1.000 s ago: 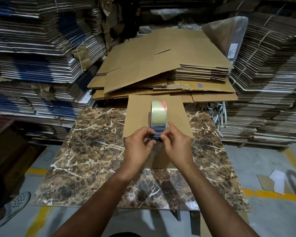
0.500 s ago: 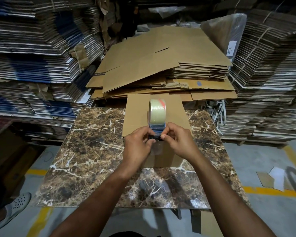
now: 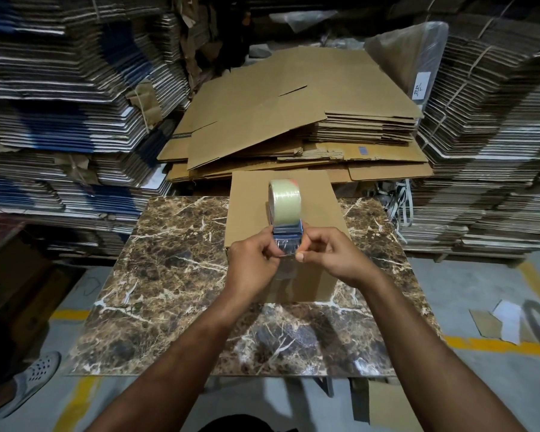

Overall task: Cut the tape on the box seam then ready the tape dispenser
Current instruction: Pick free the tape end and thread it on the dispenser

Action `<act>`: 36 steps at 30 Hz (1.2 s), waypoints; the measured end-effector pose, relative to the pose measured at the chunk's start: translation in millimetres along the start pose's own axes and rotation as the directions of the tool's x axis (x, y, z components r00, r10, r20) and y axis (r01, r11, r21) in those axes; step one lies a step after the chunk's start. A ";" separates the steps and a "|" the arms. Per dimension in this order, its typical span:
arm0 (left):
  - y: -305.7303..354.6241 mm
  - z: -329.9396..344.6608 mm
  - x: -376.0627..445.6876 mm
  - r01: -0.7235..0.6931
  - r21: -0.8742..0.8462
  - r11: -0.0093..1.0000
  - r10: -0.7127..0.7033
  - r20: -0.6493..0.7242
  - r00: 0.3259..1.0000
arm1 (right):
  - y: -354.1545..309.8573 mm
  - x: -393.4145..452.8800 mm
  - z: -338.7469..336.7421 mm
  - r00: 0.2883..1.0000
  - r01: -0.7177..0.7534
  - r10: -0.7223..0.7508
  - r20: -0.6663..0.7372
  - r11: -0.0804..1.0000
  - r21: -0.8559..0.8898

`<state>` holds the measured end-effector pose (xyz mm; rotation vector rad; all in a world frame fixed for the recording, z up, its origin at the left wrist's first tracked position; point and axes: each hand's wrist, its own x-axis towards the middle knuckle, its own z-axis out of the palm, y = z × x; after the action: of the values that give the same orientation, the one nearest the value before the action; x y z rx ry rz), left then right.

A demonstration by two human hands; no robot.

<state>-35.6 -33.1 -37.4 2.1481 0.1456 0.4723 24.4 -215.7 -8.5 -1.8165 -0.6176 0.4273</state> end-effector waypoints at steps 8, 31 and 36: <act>-0.5 -3.2 0.1 -0.008 -0.103 0.995 0.016 0.075 0.997 | 8.5 -0.5 -6.9 0.993 0.018 -0.039 0.110 0.983 0.184; 5.0 2.4 -31.5 -0.135 -0.132 0.982 0.103 -0.229 0.968 | 17.8 -29.5 28.3 0.814 0.179 -0.274 -0.511 0.957 -0.228; 14.4 0.8 -33.9 -0.061 -0.292 0.954 0.002 -0.200 0.980 | 19.8 -29.0 28.7 0.813 0.173 -0.281 -0.511 0.953 -0.248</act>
<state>-67.5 -51.4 -35.6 1.8085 0.1415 0.6827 -11.0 -216.2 -36.7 -1.8981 -0.4759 -0.3237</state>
